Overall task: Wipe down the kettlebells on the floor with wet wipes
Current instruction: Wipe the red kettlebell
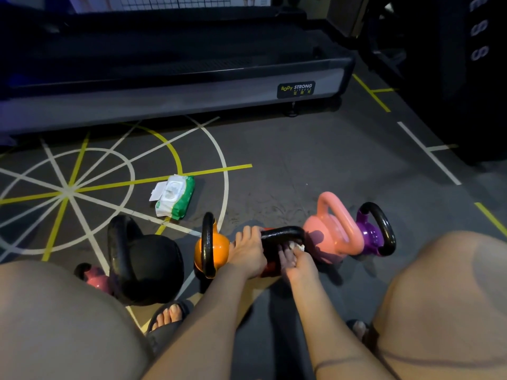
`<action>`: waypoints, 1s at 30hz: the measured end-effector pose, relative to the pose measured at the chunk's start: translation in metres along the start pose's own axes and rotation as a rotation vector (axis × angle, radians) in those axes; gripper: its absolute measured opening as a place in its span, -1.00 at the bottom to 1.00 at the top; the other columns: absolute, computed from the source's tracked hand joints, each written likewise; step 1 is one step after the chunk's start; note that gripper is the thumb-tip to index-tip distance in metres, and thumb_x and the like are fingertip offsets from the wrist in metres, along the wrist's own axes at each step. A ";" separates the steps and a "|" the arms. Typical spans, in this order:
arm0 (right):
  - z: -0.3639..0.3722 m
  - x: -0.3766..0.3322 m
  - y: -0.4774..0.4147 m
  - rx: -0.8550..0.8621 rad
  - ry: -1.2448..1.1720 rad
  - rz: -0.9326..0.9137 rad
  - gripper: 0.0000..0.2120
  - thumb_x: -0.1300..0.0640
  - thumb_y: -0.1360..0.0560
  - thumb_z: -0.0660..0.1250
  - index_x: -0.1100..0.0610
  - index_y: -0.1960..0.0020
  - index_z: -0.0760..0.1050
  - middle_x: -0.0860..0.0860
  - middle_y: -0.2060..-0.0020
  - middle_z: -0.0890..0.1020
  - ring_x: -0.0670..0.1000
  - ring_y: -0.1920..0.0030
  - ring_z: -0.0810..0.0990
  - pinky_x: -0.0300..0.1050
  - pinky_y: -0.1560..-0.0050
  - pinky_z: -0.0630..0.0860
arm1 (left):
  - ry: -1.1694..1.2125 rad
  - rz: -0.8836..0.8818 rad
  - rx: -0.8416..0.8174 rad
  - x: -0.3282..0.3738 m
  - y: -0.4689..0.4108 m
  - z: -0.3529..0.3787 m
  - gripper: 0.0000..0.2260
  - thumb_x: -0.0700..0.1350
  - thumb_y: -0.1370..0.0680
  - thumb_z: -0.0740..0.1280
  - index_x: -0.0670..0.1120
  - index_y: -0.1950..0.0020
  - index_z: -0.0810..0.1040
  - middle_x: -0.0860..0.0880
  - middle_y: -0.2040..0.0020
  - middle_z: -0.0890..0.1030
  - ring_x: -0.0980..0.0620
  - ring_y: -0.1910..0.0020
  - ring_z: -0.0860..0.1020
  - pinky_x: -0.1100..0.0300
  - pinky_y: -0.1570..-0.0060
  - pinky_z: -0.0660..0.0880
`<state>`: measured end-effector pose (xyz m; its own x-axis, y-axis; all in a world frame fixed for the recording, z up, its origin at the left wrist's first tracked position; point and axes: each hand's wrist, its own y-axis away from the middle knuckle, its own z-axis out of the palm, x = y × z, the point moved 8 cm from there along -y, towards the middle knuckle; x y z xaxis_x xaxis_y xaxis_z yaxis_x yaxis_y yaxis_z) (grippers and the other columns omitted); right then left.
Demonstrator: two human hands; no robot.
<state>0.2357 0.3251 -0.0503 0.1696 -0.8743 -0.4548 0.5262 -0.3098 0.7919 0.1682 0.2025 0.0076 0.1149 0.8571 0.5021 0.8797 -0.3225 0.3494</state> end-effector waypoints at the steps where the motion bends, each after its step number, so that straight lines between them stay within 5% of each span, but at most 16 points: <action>1: 0.003 0.001 -0.002 0.003 -0.074 0.003 -0.79 0.32 -0.67 0.09 0.31 -0.18 0.47 0.15 -0.32 0.51 0.12 -0.43 0.43 -0.04 -0.26 0.50 | 0.001 -0.002 -0.004 0.000 -0.002 -0.001 -0.53 -0.20 -0.56 0.25 0.05 -0.44 0.26 -0.01 -0.32 0.31 -0.08 -0.37 0.28 -0.06 -0.42 0.26; 3: 0.005 0.003 -0.005 -0.001 -0.189 -0.014 -0.85 0.31 -0.65 0.14 0.26 -0.07 0.49 0.17 -0.26 0.55 0.11 -0.39 0.47 -0.01 -0.27 0.53 | 0.006 -0.006 -0.009 0.001 -0.004 -0.003 -0.52 -0.21 -0.55 0.25 0.05 -0.44 0.26 -0.02 -0.33 0.31 -0.09 -0.38 0.28 -0.07 -0.42 0.26; 7: 0.000 0.013 -0.013 0.017 -0.204 -0.060 -0.71 0.27 -0.66 0.17 0.35 -0.34 0.41 0.23 -0.39 0.46 0.14 -0.41 0.44 -0.03 -0.42 0.37 | 0.020 -0.024 -0.017 0.003 -0.002 -0.003 -0.51 -0.22 -0.54 0.24 0.04 -0.44 0.26 -0.04 -0.34 0.31 -0.11 -0.40 0.27 -0.09 -0.43 0.26; 11: 0.007 0.026 -0.032 0.001 -0.233 0.067 -0.85 0.31 -0.66 0.12 0.26 -0.03 0.46 0.21 -0.23 0.56 0.15 -0.44 0.42 -0.04 -0.31 0.42 | 0.022 -0.008 -0.004 0.000 -0.001 -0.002 -0.53 -0.19 -0.56 0.26 0.04 -0.45 0.27 -0.05 -0.34 0.33 -0.11 -0.39 0.27 -0.11 -0.43 0.26; 16: 0.011 0.019 -0.039 0.054 -0.262 0.057 -0.62 0.32 -0.67 0.05 0.34 -0.47 0.29 0.21 -0.47 0.37 0.16 -0.47 0.37 -0.05 -0.47 0.29 | 0.036 0.007 -0.013 -0.001 -0.007 -0.003 -0.54 -0.18 -0.56 0.27 0.05 -0.44 0.28 -0.03 -0.32 0.33 -0.10 -0.38 0.28 -0.11 -0.41 0.28; 21: 0.011 0.019 -0.019 -0.017 -0.242 -0.031 -0.87 0.31 -0.64 0.18 0.22 0.00 0.50 0.15 -0.15 0.55 0.05 -0.24 0.53 -0.10 -0.29 0.45 | 0.046 -0.024 -0.030 -0.001 -0.009 -0.002 -0.52 -0.21 -0.55 0.25 0.05 -0.44 0.27 -0.02 -0.33 0.31 -0.09 -0.40 0.26 -0.10 -0.43 0.26; 26: 0.007 0.015 -0.017 -0.018 -0.226 -0.069 -0.89 0.32 -0.63 0.21 0.24 0.02 0.50 0.16 -0.08 0.57 0.09 -0.31 0.49 -0.07 -0.39 0.38 | 0.121 0.011 0.018 -0.002 -0.006 -0.002 -0.57 -0.15 -0.59 0.27 0.06 -0.44 0.28 -0.02 -0.35 0.33 -0.07 -0.39 0.29 -0.07 -0.45 0.26; 30: 0.010 0.029 -0.029 -0.057 -0.230 0.065 -0.71 0.25 -0.68 0.04 0.31 -0.30 0.42 0.18 -0.37 0.48 0.16 -0.37 0.47 0.00 -0.44 0.33 | 0.379 0.078 0.176 -0.011 0.011 -0.016 -0.62 -0.17 -0.62 0.29 0.00 -0.42 0.33 -0.01 -0.33 0.33 0.00 -0.36 0.38 0.07 -0.46 0.31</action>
<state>0.2175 0.3047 -0.0827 0.0138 -0.9559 -0.2935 0.5677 -0.2341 0.7892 0.1697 0.1831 0.0188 0.0354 0.6141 0.7884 0.9443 -0.2788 0.1748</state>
